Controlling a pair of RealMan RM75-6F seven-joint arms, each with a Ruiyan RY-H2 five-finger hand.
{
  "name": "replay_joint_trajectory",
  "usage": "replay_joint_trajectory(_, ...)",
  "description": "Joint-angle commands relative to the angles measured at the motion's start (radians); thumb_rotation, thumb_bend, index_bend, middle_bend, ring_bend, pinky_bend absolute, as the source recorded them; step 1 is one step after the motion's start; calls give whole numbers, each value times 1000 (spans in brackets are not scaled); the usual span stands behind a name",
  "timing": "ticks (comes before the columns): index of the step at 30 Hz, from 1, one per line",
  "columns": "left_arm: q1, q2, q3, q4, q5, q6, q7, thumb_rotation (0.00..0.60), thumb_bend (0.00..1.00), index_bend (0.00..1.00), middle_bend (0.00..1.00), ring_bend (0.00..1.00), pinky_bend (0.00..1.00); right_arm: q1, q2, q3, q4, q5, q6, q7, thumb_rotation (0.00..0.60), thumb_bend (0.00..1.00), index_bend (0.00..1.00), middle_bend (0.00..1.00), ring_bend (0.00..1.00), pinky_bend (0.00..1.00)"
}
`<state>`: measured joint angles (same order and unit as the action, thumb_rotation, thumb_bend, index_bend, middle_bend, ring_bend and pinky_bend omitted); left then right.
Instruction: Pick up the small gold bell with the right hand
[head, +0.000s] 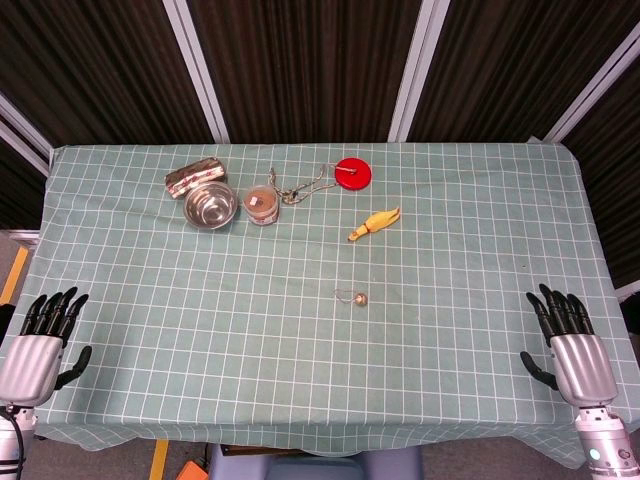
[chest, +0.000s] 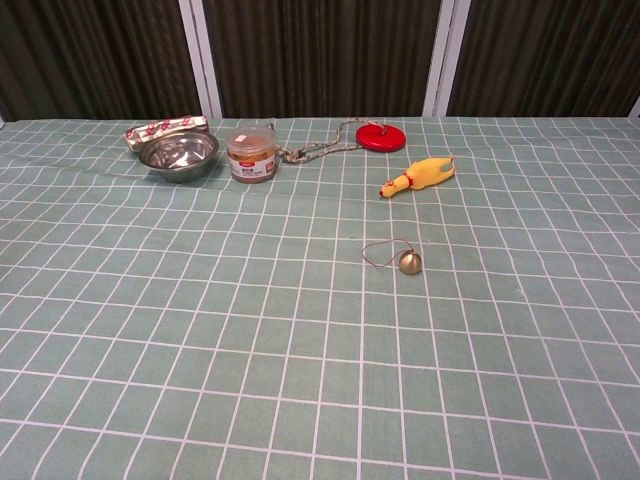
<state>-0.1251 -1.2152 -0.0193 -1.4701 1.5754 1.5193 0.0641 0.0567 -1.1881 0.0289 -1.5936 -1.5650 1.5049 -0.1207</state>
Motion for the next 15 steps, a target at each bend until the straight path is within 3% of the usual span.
replay_joint_trajectory(1, -1, 0, 2, 0, 3, -3, -2, 600, 408, 0, 0, 0, 0, 2, -2, -3, 0, -3, -4, 0, 600, 366, 0, 0, 0, 0)
replay_joint_trajectory(7, -8, 2, 4, -1, 3, -19, -13, 600, 408, 0, 0, 0, 0, 51, -34, -2, 13, -38, -58, -17, 600, 366, 0, 0, 0, 0)
replay_joint_trajectory(12, -6, 9, 15, -5, 21, -13, -24, 600, 409, 0, 0, 0, 1, 202, -90, 47, 35, -46, -237, -68, 600, 366, 10, 0, 0, 0)
replay_joint_trajectory(15, -5, 12, 20, -8, 31, -10, -29, 600, 408, 0, 0, 0, 1, 303, -158, 94, 82, -14, -353, -89, 600, 366, 116, 0, 0, 0)
